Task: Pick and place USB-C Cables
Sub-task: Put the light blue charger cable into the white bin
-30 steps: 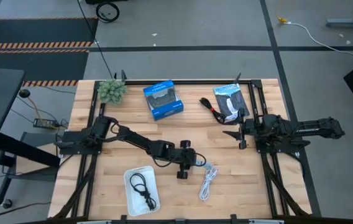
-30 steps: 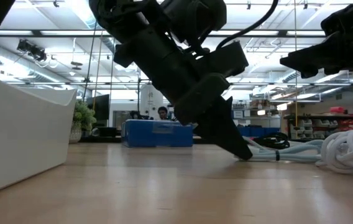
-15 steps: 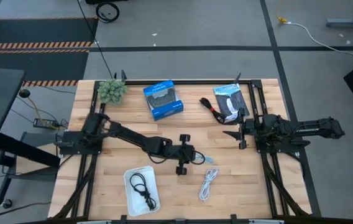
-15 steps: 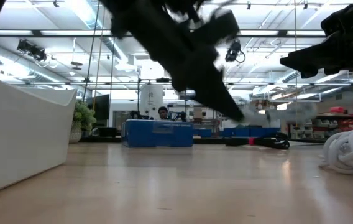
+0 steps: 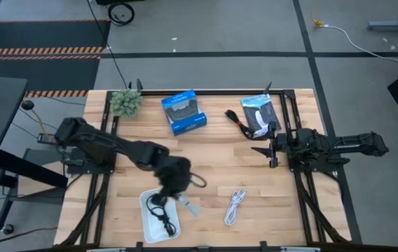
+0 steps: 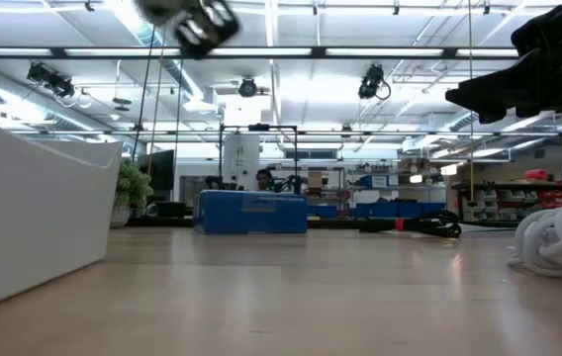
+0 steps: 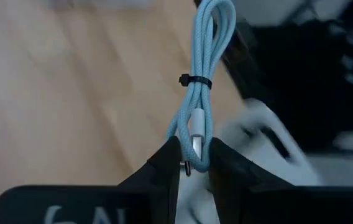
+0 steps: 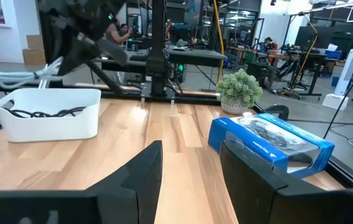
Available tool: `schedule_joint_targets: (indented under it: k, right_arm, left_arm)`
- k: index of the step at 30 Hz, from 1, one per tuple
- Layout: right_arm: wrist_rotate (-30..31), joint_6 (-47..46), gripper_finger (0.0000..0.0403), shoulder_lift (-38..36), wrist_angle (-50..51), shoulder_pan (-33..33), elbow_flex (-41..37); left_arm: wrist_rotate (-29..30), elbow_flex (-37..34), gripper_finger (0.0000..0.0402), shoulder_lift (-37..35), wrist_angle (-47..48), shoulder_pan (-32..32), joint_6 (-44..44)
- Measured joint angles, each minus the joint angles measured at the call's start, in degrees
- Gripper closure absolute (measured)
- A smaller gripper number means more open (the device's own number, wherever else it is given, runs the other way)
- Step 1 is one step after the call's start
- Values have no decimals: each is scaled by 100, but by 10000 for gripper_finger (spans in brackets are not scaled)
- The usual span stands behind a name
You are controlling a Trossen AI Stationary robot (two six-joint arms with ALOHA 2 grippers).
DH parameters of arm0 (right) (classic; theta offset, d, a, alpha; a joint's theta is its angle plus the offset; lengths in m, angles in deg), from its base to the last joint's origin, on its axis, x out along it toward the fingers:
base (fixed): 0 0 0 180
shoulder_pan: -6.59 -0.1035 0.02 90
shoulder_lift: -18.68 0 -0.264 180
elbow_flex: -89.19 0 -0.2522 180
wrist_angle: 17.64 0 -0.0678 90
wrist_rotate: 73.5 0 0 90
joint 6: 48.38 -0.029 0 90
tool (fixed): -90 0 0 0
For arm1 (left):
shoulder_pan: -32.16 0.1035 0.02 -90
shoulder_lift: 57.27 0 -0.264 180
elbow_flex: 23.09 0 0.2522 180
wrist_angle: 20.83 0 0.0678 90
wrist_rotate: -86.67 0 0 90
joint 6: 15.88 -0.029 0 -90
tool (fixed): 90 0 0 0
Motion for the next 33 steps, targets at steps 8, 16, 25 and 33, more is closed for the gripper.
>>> schedule_joint_targets:
  k: [8, 16, 25, 33]
  right_arm:
    - [4, 0, 234, 2, -7, -1, 0]
    - [-3, 0, 234, 4, -49, -1, 0]
    - [-1, 0, 234, 6, -95, -1, 0]
    - [6, 0, 234, 0, -174, 0, 0]
  left_arm:
    - [599, -4, 323, -301, 1719, -790, -3]
    - [1360, -7, 325, -278, 1960, -1371, -680]
    - [1735, -4, 327, -14, 1872, -1756, -1352]
    - [1863, -6, 325, 355, 1831, -1857, -1692]
